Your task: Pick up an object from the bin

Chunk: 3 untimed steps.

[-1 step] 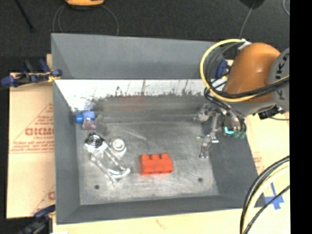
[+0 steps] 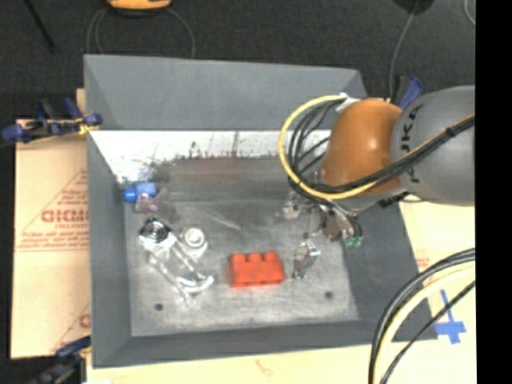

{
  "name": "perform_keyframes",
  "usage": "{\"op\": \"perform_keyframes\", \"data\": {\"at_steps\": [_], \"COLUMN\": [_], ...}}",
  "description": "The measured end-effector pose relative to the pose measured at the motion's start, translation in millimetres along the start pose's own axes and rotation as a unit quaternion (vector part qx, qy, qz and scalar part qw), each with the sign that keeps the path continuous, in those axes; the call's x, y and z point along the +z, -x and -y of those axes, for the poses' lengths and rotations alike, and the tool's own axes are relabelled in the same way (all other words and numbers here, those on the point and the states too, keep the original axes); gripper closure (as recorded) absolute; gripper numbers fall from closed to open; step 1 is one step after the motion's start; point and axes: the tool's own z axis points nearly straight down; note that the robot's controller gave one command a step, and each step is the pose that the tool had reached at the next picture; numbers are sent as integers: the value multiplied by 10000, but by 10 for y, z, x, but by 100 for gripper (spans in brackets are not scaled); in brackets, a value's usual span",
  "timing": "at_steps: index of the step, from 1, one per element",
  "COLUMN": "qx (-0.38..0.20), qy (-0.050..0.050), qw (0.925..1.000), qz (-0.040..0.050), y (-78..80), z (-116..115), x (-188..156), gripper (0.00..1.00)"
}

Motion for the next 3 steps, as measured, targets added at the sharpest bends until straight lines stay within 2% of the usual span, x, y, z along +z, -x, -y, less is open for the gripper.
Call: {"op": "perform_keyframes", "data": {"at_steps": [1,2,3], "qx": [894,877,640], "qy": [-5,-17,-20], "qw": [9960,9961,9979], "qz": [52,115,61], "y": [-271,-235,-326], "z": [-507,-491,-483], "x": [403,375,-1021], "gripper": [0,100,100]}}
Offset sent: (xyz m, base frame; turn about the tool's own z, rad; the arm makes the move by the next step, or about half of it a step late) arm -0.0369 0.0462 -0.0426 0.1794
